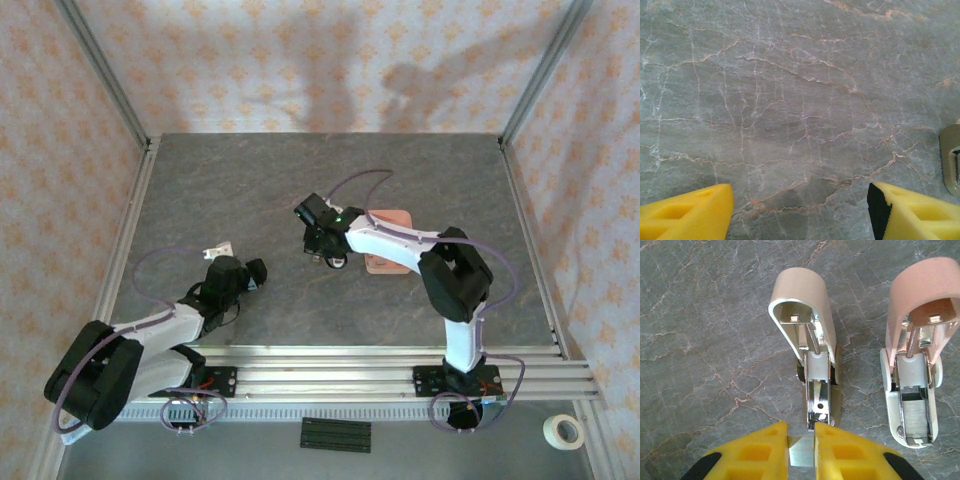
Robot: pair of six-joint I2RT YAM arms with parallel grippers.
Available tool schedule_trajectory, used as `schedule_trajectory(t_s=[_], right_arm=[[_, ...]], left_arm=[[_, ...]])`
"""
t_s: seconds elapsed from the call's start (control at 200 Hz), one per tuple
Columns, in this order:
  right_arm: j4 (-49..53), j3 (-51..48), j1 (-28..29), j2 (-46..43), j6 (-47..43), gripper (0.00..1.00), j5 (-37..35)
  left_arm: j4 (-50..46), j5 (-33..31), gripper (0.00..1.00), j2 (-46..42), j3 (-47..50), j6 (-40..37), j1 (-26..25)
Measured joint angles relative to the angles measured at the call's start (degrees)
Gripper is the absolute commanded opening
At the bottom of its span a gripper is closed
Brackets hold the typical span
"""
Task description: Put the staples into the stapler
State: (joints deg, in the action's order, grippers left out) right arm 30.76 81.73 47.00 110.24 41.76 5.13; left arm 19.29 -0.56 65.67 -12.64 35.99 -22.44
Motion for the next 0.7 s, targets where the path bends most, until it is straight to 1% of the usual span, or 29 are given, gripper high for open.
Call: schedule_trajectory(t_s=[0.25, 0.701], right_arm=[[2.3, 3.4, 0.0, 2.9, -0.7, 0.19, -1.2], [3.1, 3.8, -1.1, 3.8, -1.1, 0.19, -1.3]], left_arm=[[1.6, 0.0, 0.72, 2.4, 0.0, 0.0, 0.0], [3.0, 0.0, 0.72, 4.4, 0.0, 0.1, 0.0]])
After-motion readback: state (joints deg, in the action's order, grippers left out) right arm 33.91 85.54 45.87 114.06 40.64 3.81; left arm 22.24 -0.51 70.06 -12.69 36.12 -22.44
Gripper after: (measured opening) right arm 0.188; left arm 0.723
